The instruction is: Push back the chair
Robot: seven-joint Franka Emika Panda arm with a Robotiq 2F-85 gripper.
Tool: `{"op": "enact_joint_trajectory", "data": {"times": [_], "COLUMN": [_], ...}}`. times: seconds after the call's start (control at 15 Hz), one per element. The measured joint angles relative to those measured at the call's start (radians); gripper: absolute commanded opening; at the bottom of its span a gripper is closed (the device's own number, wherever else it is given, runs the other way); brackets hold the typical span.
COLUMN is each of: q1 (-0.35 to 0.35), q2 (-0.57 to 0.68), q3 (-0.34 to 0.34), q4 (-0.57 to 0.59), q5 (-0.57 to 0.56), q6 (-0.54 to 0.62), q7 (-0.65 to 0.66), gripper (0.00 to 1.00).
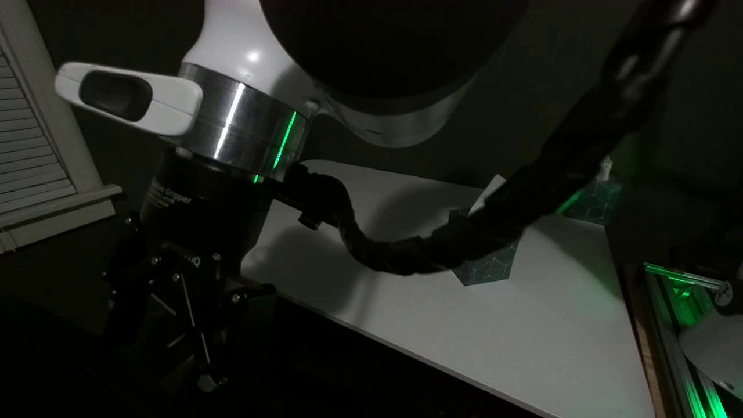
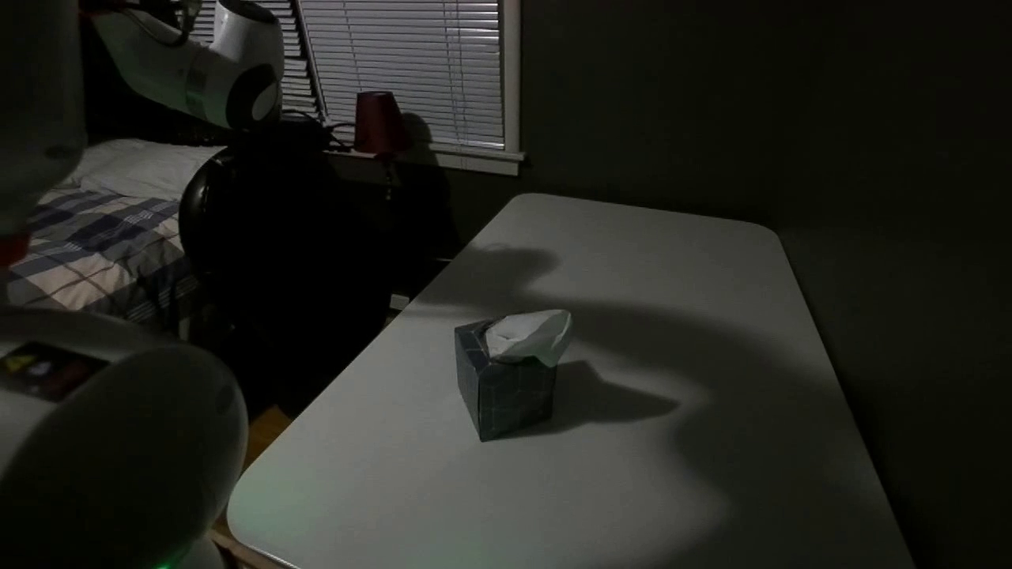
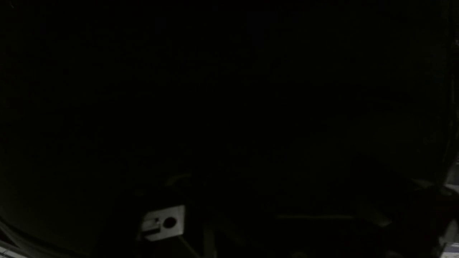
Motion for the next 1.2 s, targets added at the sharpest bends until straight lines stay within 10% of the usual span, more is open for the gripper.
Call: {"op": "enact_joint_trajectory", "data": {"times": [1.2], "q1": [-0.11], "q2": [0.283], "q3": [0.315], "q4": [0.234], "q5": [0.117], "q6": [0.108], "q7": [-0.007], "gripper": [1.0]}}
